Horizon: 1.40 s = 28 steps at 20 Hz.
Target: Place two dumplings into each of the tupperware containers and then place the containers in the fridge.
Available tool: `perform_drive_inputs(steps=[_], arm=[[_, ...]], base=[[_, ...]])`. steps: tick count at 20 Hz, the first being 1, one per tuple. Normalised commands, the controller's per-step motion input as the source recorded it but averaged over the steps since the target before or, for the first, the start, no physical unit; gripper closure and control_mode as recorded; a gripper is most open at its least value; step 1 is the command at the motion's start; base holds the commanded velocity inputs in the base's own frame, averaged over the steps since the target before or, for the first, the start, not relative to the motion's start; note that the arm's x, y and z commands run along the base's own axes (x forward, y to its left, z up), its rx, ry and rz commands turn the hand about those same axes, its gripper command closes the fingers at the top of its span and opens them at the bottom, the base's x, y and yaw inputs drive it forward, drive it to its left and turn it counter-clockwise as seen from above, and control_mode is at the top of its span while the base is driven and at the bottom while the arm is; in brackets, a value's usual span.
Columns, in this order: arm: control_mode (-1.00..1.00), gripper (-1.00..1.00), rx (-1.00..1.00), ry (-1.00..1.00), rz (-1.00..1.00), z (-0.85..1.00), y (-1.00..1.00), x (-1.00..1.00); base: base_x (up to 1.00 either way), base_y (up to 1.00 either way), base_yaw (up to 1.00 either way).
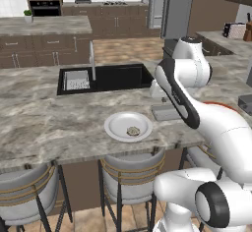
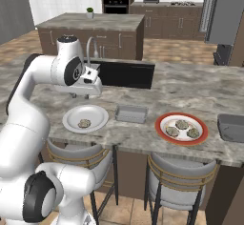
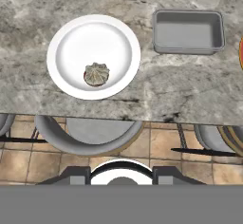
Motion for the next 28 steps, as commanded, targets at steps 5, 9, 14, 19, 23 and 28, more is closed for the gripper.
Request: perform_drive_inputs(steps=[5, 9, 14, 19, 23, 28], arm=[[-1.00, -1.00, 0.03, 0.01, -0.01, -0.07, 0.00, -0.02], [-1.00, -1.00, 0.10, 0.12, 0.04, -0.41, 0.28, 0.00], [-1.00, -1.00, 0.08, 0.13, 0.06, -0.36, 0.38, 0.00], [-1.00, -1.00, 0.01, 0.08, 0.00, -0.45, 0.34, 0.02], [-1.00, -1.00, 0.00, 0.04, 0.00, -0.47, 0.11, 0.21], [-1.00, -1.00, 0.05, 0.00, 0.00, -0.48, 0.00, 0.29]], base=[[0.00, 0.00, 0.00], [0.00, 0.00, 0.00], [0.00, 0.00, 0.00], [0.00, 0.00, 0.00], [0.00, 0.00, 0.00], [0.00, 0.00, 0.00]])
